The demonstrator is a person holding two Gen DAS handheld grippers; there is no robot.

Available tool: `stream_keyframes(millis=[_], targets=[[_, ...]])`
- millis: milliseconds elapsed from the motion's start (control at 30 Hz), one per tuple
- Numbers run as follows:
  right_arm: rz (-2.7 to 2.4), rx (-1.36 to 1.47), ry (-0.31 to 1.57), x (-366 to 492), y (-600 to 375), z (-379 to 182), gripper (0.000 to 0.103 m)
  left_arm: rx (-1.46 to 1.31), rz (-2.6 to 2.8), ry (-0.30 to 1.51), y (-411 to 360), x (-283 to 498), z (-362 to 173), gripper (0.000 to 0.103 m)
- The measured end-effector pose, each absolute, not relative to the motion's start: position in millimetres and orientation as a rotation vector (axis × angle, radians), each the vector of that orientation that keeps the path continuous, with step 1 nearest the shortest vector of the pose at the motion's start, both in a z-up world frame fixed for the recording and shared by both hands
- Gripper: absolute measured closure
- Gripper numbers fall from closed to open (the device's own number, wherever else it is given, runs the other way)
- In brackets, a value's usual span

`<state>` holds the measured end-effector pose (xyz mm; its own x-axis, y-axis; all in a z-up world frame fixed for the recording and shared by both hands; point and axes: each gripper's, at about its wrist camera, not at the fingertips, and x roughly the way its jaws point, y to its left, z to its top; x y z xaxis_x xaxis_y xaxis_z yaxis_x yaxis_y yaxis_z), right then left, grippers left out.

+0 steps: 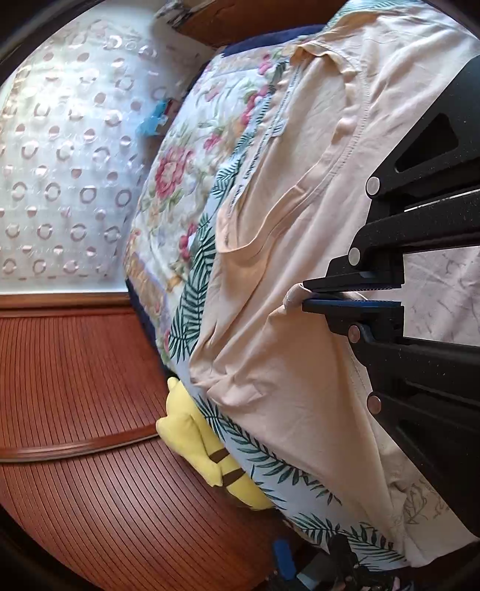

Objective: Fold small clothes

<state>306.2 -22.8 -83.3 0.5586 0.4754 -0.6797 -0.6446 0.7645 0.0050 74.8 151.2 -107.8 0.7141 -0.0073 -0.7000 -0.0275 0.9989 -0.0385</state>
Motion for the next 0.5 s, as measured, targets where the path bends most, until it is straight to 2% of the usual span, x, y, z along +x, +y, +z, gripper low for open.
stream_keyframes(millis=[33,167,500], targets=[[0.663,-0.252,0.712,306,-25,-82,0.1,-0.043,0.011,0.779,151,76,-108,0.023],[0.672,-0.246,0.692,289,-24,-67,0.086,-0.039,0.01,0.783,149,77,-110,0.023],[0.874,-0.225,0.738,216,-30,-84,0.084,-0.051,0.022,0.768,149,73,-107,0.023]])
